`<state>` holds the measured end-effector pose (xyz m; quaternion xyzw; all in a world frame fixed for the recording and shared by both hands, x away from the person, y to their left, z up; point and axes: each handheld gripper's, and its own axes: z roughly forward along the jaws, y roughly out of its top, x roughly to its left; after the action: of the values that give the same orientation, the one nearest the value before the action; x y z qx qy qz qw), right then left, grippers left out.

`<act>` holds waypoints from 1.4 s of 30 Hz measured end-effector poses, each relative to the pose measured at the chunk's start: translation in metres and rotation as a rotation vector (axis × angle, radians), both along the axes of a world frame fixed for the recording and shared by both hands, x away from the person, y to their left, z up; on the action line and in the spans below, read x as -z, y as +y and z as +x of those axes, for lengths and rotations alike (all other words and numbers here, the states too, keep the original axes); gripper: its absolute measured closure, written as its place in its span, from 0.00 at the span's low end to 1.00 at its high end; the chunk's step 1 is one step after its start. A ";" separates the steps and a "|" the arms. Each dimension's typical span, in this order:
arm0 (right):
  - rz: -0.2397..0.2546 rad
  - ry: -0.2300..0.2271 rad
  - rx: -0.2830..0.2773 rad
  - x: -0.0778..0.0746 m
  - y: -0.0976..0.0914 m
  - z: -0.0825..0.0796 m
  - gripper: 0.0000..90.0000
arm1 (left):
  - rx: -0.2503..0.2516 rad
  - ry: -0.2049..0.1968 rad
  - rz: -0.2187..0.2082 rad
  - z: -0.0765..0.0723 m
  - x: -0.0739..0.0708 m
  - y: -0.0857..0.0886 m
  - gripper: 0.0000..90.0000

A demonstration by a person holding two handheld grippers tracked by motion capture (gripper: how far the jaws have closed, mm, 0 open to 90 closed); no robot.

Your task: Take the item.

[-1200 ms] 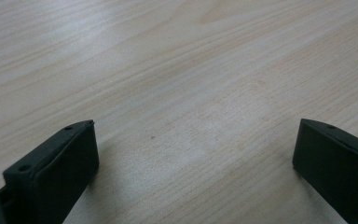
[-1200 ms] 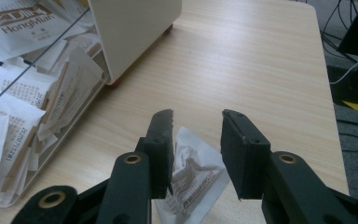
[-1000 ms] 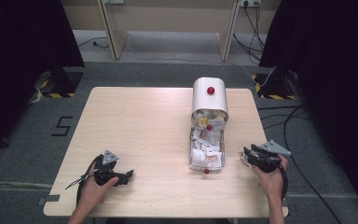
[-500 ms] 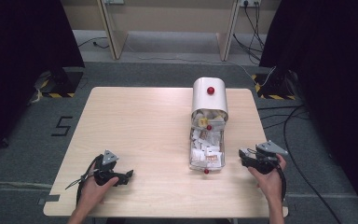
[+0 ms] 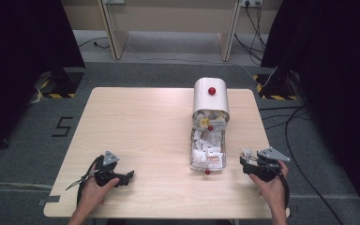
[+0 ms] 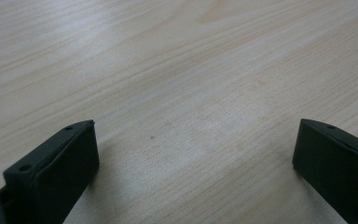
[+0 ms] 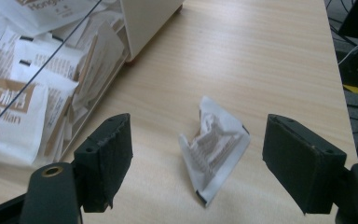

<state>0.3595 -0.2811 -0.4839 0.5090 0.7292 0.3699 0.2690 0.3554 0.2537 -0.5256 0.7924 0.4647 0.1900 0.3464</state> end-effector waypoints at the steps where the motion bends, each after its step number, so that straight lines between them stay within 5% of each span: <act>1: -0.003 0.002 -0.004 0.001 -0.001 -0.002 0.28 | 0.000 0.000 0.000 0.000 0.000 0.000 0.00; 24: -0.015 0.034 -0.025 0.003 -0.007 -0.014 0.24 | 0.005 0.000 0.001 0.000 0.000 0.000 0.00; 42: -0.074 0.130 -0.087 0.006 -0.009 -0.019 0.23 | 0.007 -0.001 0.001 0.000 0.000 0.000 0.00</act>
<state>0.3408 -0.2902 -0.4897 0.4895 0.7797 0.3202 0.2236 0.3551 0.2534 -0.5255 0.7941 0.4617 0.1896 0.3467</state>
